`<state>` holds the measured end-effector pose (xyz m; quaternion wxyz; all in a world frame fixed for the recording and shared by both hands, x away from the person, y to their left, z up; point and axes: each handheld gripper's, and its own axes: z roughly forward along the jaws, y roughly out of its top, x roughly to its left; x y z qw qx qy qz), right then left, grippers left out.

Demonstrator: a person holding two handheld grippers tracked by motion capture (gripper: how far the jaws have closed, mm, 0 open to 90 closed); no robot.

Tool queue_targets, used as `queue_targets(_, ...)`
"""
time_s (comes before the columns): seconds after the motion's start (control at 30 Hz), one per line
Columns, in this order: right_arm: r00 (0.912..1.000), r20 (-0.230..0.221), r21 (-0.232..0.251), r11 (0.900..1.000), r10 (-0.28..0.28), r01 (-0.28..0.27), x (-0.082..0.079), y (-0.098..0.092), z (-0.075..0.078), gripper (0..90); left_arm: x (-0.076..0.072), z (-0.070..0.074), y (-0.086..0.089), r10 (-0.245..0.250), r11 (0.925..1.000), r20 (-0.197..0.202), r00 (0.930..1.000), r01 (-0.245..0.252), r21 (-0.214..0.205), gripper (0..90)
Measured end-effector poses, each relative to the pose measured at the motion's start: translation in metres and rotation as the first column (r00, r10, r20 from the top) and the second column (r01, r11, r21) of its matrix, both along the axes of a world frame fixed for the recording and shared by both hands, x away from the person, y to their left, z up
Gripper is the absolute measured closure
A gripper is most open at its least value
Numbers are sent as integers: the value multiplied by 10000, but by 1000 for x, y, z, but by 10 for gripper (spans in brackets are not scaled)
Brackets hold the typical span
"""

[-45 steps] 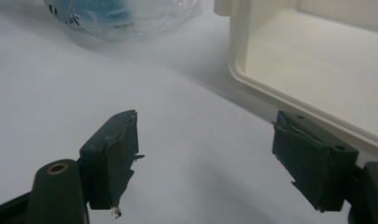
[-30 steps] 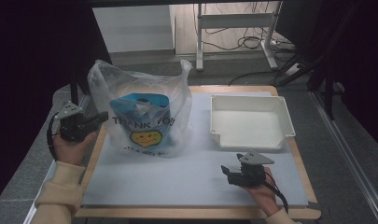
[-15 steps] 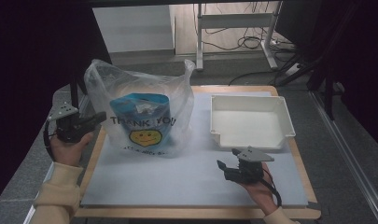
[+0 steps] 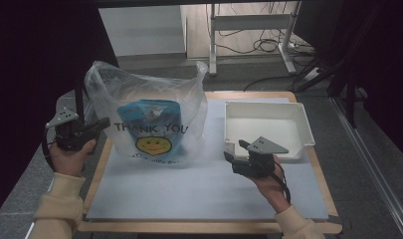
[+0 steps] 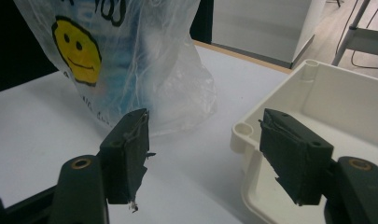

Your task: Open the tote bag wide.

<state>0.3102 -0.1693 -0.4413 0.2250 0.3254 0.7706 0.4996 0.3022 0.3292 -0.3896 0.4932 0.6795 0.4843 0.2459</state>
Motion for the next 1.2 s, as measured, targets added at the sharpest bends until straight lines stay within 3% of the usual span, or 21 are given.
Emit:
queue_targets(0.6,9986,-344,647,9972,400,-377,36,21,27,417,1,0,-2,-69,10000,-32,10000,69,15,900)
queue_targets(1.2,9966,-255,757,9942,785,-763,62,59,48,432,-1,2,0,-69,10000,-17,10000,69,-12,900)
